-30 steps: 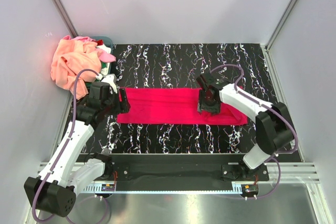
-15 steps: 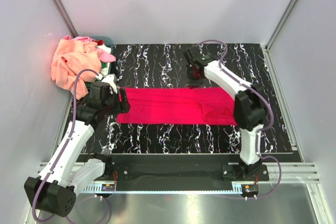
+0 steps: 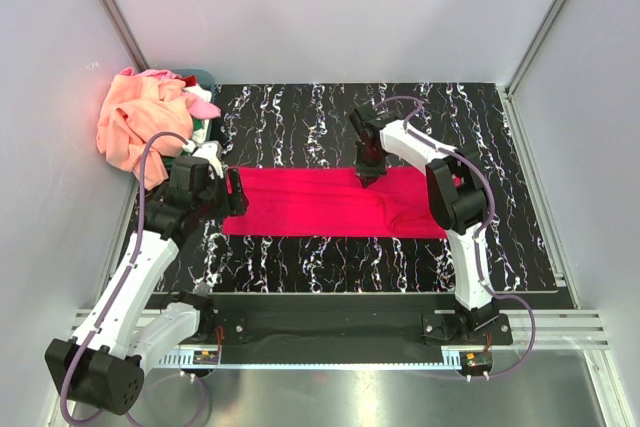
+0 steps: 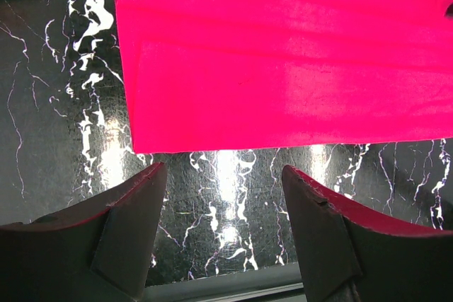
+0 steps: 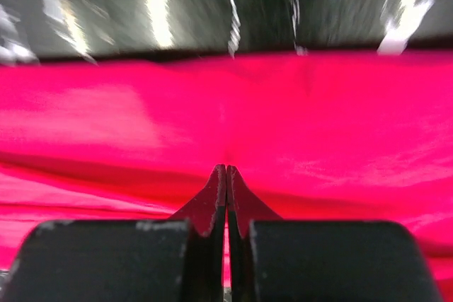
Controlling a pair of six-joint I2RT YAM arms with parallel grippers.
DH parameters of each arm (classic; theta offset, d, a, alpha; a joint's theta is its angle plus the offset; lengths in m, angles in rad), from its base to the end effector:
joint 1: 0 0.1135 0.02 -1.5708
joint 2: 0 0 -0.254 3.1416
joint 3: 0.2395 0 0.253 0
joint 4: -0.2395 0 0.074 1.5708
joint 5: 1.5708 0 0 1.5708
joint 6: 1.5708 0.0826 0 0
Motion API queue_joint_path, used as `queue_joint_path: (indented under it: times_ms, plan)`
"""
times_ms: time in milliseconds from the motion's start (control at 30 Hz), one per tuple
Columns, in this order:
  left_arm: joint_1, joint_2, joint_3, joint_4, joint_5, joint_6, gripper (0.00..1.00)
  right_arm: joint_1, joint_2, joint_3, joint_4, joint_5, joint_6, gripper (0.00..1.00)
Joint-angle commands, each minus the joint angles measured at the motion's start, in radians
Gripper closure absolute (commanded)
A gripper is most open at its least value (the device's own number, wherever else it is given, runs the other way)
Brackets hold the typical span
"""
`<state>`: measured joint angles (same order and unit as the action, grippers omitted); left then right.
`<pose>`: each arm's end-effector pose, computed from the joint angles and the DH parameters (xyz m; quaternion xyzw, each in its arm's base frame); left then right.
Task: Fold and stack the t-shirts
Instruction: Fold the tshirt
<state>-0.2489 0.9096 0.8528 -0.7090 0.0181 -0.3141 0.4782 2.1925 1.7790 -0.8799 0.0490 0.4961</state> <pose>0.2184 -0.0570 0.2514 -0.0264 0.9197 -0.1168 0.3740 0.4102 0.2081 0.1257 0.0123 0.9900 0.0433 0.1335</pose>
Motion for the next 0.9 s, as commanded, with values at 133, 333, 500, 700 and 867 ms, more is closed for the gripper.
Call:
queue_joint_path:
  times_ms: [133,333,500,700,867]
  plan:
    - [-0.004,-0.02,0.009,0.028,-0.017,0.007,0.28,0.002,-0.122,-0.162,0.07,-0.083,0.022,1.0]
    - [-0.006,-0.021,0.008,0.026,-0.017,0.004,0.28,0.023,-0.242,-0.294,0.101,-0.069,0.033,1.0]
    - [-0.006,-0.017,0.009,0.026,-0.017,0.006,0.28,0.085,-0.361,-0.43,0.091,-0.006,0.033,1.0]
    - [-0.006,0.015,0.02,0.023,-0.082,0.007,0.28,0.132,-0.517,-0.654,0.145,-0.044,0.071,1.0]
    - [-0.027,0.184,0.097,0.098,-0.024,-0.046,0.28,0.135,-0.615,-0.688,0.173,-0.034,0.078,0.99]
